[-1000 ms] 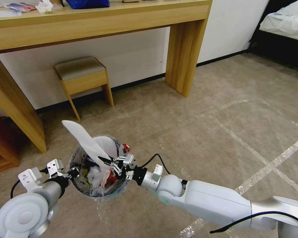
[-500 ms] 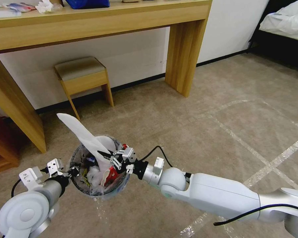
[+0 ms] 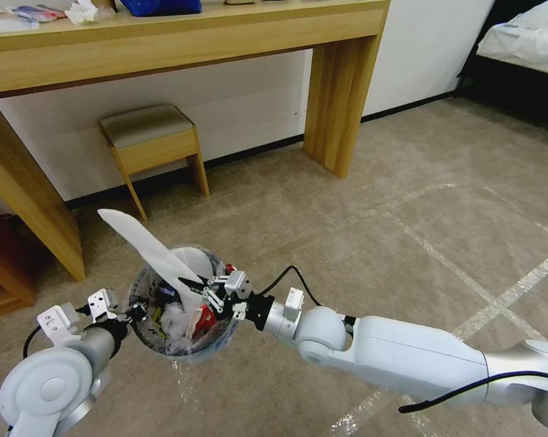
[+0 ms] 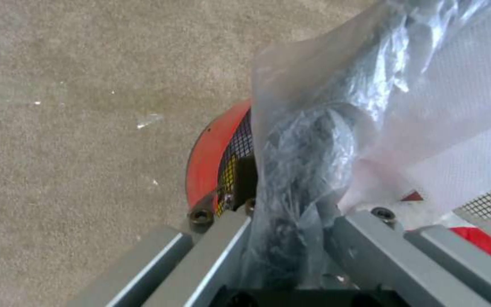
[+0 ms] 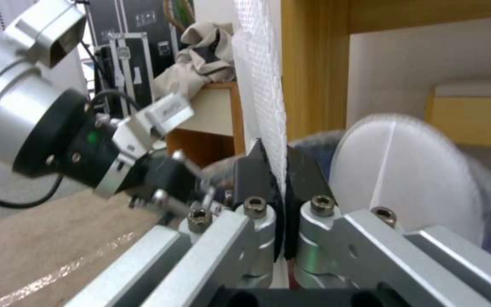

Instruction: Pick up the trash bin and place the garbage on the floor into it.

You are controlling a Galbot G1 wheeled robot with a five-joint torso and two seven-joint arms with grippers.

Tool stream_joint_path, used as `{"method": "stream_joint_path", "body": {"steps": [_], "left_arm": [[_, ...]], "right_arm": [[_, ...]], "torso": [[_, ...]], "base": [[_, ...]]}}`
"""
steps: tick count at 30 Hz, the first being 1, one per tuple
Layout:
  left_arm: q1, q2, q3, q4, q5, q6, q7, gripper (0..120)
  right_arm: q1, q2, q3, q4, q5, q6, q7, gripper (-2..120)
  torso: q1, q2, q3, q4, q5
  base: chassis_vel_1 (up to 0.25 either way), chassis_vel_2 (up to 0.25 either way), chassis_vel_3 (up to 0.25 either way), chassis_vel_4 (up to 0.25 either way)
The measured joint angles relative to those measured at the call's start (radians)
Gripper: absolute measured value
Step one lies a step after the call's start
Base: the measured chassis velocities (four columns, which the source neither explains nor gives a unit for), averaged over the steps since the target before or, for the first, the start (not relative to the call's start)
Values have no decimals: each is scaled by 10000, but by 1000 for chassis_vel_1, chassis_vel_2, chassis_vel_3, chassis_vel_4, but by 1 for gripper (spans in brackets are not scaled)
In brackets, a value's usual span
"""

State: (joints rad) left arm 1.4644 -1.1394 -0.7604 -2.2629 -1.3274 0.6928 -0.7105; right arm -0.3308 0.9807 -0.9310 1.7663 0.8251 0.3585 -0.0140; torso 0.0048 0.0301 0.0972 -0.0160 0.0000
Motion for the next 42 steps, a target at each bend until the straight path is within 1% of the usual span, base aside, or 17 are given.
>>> {"method": "stream_joint_path", "body": {"steps": [7, 30, 31, 32, 34, 35, 36, 37, 38, 40, 41, 42], "left_arm": [[-1, -56, 35, -31, -2, -3, -16, 0], [24, -32, 18, -153, -17, -6, -30, 0], [19, -23, 15, -154, -19, -9, -30, 0], [19, -23, 15, -154, -19, -9, -30, 0], [17, -22, 15, -154, -22, -14, -30, 0], [17, -22, 15, -154, -22, -14, -30, 0], [17, -19, 15, -154, -23, -15, -30, 0], [17, -19, 15, -154, -23, -15, -30, 0], [17, -11, 15, -154, -24, -17, -30, 0], [13, 2, 13, -159, -28, -18, -30, 0], [13, 2, 13, -159, -28, -18, -30, 0], [14, 2, 5, -163, -30, -21, -30, 0]], "right_arm": [[-184, 10, -18, -35, -104, 13, 19, 0], [-269, 247, -220, -257, -291, 46, 211, 0], [-260, 257, -229, -258, -291, 44, 227, 4], [-260, 257, -229, -258, -291, 44, 227, 4], [-260, 281, -232, -257, -290, 37, 248, 11], [-260, 281, -232, -257, -290, 37, 248, 11], [-260, 285, -233, -257, -291, 33, 250, 17], [-260, 285, -233, -257, -291, 33, 250, 17], [-255, 283, -238, -257, -292, 27, 250, 24], [-244, 281, -241, -258, -297, 23, 250, 33], [-244, 281, -241, -258, -297, 23, 250, 33], [-243, 283, -243, -266, -308, 23, 251, 41]], "torso": [[0, 0, 0, 0, 0], [0, 1, 0, 0, 0], [0, 0, 0, 0, -1], [0, 0, 0, 0, -1], [0, 0, 0, 1, 0], [0, 0, 0, 1, 0], [0, 0, 0, 1, 0], [0, 0, 0, 1, 0], [0, 0, 0, 1, 0], [0, 0, 0, 0, 0], [0, 0, 0, 0, 0], [0, 0, 0, 0, 0]], "base": [[0, 0, 0, 0], [0, 0, 0, 0], [0, 0, 0, 0], [0, 0, 0, 0], [0, 0, 0, 0], [0, 0, 0, 0], [0, 0, 0, 0], [0, 0, 0, 0], [0, 0, 0, 0], [0, 0, 0, 0], [0, 0, 0, 0], [0, 0, 0, 0]]}}
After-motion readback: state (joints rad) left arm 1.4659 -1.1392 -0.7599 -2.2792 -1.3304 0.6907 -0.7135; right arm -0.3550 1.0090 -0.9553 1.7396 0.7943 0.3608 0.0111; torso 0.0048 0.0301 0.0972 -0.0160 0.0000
